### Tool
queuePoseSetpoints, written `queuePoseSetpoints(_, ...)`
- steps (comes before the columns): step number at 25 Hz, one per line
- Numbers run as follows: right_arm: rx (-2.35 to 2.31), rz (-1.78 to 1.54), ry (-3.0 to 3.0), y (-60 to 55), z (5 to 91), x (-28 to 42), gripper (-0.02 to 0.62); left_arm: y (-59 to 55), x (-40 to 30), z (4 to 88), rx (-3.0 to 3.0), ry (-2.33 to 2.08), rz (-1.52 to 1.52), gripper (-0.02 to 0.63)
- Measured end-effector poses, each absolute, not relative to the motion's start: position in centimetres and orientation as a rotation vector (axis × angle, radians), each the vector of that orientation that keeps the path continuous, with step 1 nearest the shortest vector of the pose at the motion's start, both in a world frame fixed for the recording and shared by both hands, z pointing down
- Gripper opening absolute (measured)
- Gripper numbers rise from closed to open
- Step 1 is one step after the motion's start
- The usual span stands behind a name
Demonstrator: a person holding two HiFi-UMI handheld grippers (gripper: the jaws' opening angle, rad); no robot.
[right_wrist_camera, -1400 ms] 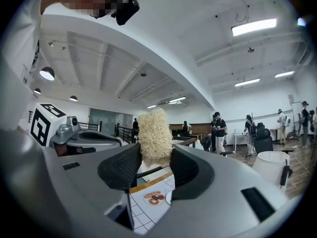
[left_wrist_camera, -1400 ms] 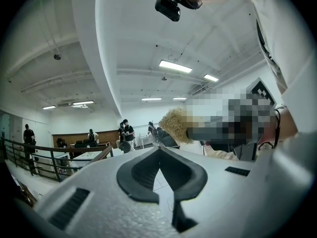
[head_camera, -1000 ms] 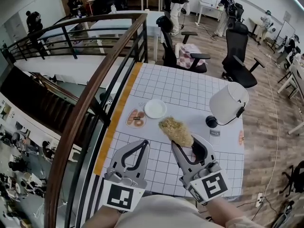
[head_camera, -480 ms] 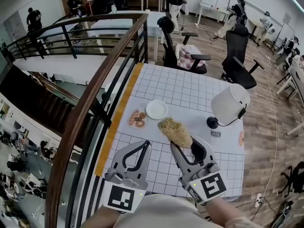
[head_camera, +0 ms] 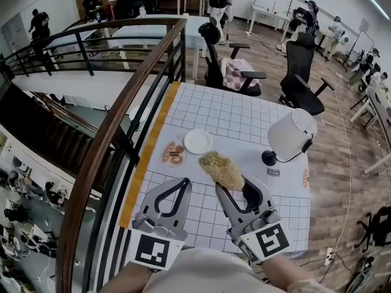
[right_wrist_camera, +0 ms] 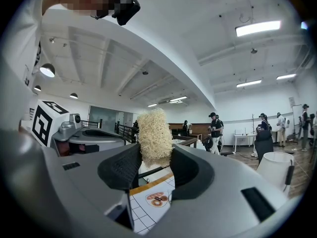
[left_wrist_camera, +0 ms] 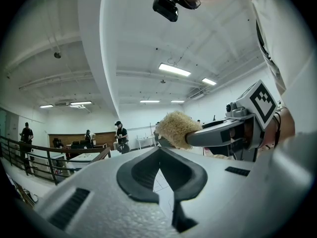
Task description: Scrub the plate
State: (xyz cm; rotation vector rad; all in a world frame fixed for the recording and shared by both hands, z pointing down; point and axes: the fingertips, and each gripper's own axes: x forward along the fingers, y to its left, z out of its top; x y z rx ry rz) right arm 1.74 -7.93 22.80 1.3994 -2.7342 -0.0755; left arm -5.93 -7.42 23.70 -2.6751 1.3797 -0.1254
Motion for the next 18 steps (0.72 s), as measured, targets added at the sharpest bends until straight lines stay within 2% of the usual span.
queuePoseSetpoints(18, 1.368, -0.015, -2.807, -7.0, 21.6, 1.4, 0.179, -6.9, -5.6, 24.0, -2.691, 1.404, -0.118, 0.012)
